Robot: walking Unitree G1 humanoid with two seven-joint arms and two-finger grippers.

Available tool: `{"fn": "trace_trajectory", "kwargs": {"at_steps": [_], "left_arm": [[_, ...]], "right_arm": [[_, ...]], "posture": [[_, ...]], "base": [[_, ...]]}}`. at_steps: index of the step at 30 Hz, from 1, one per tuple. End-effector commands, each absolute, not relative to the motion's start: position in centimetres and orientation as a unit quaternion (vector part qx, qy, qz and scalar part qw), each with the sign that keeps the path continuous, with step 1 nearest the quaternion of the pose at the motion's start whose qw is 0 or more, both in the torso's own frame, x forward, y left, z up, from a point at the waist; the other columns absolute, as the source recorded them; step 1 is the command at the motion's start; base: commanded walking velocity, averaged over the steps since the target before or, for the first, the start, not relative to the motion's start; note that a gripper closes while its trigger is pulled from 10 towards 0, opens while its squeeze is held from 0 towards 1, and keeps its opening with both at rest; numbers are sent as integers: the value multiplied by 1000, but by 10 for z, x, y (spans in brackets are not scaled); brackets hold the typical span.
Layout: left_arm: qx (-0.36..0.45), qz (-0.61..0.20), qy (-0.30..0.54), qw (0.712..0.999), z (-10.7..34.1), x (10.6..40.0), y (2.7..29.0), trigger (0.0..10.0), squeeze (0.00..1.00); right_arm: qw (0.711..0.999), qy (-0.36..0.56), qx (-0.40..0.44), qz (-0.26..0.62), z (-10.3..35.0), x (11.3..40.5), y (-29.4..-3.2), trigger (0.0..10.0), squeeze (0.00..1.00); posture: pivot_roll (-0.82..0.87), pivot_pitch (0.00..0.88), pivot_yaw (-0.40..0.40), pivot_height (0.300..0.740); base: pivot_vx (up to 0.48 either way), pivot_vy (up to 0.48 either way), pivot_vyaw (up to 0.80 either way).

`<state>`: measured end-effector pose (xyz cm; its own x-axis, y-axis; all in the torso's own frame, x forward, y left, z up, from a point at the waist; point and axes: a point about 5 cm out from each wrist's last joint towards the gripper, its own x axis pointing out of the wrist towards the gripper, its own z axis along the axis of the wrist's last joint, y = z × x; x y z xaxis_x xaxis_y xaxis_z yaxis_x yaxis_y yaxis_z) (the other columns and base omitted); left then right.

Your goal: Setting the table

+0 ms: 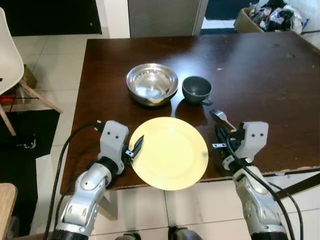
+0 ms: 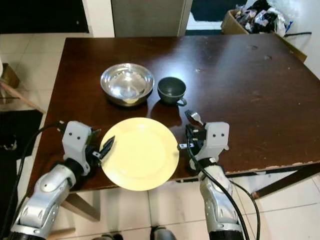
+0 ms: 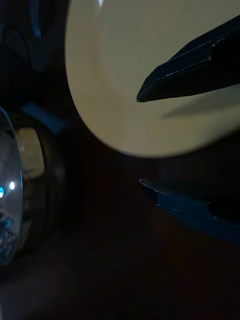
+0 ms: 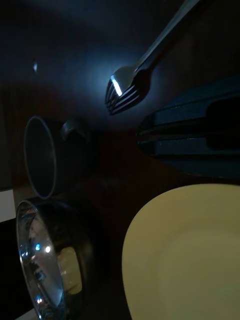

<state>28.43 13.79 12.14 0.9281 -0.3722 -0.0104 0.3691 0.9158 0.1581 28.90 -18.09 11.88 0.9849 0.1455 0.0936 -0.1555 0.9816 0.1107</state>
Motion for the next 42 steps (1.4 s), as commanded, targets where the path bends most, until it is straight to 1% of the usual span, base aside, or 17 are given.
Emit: {"fn": "trace_trajectory", "kwargs": {"at_steps": [1, 5, 11, 14, 17, 24, 26, 28, 32, 33, 36, 42], "left_arm": [[96, -181, 2, 979, 109, 281, 148, 10000, 0], [92, -194, 10, 977, 105, 278, 152, 10000, 0], [90, -210, 48, 972, 89, 273, 156, 10000, 0], [104, -218, 73, 968, 76, 273, 155, 10000, 0], [137, -219, 89, 962, 66, 275, 154, 10000, 0], [161, -215, 91, 959, 66, 277, 152, 10000, 0], [164, -216, 89, 958, 65, 278, 152, 10000, 0], [163, -217, 89, 958, 65, 278, 152, 10000, 0], [163, -218, 82, 959, 65, 277, 153, 10000, 0], [163, -218, 82, 959, 65, 277, 153, 10000, 0], [161, -217, 78, 960, 67, 278, 154, 10000, 0], [159, -214, 76, 961, 68, 278, 155, 10000, 0]], "right_arm": [[994, -21, 70, 76, 110, 285, -187, 10000, 0], [994, -20, 72, 79, 111, 285, -189, 10000, 0], [994, -20, 70, 82, 112, 286, -191, 10000, 0], [994, -26, 69, 83, 115, 289, -192, 10000, 0], [994, -28, 69, 84, 118, 290, -192, 10000, 0], [994, -30, 69, 84, 119, 289, -194, 10000, 0], [991, -25, 96, 89, 119, 289, -193, 10000, 0], [990, -25, 102, 92, 119, 289, -193, 10000, 0], [979, -4, 147, 141, 115, 291, -182, 10000, 0], [979, -4, 147, 141, 115, 291, -182, 10000, 0], [965, 27, 171, 197, 105, 290, -166, 10000, 0], [962, 34, 176, 206, 100, 285, -161, 10000, 0]], "posture": [[-111, 76, 21, 740], [-114, 78, 18, 740], [-115, 77, 12, 740], [-118, 78, 10, 740], [-120, 77, 10, 740], [-122, 80, 11, 740], [-122, 80, 11, 740], [-122, 80, 11, 740], [-119, 82, 16, 740], [-119, 82, 16, 740], [-109, 79, 13, 740], [-108, 78, 13, 740]], "base": [[0, 0, 0], [0, 0, 0], [0, 0, 0], [0, 0, 0], [0, 0, 0], [0, 0, 0], [0, 0, 0], [0, 0, 0], [0, 0, 0], [0, 0, 0], [0, 0, 0], [0, 0, 0]]}}
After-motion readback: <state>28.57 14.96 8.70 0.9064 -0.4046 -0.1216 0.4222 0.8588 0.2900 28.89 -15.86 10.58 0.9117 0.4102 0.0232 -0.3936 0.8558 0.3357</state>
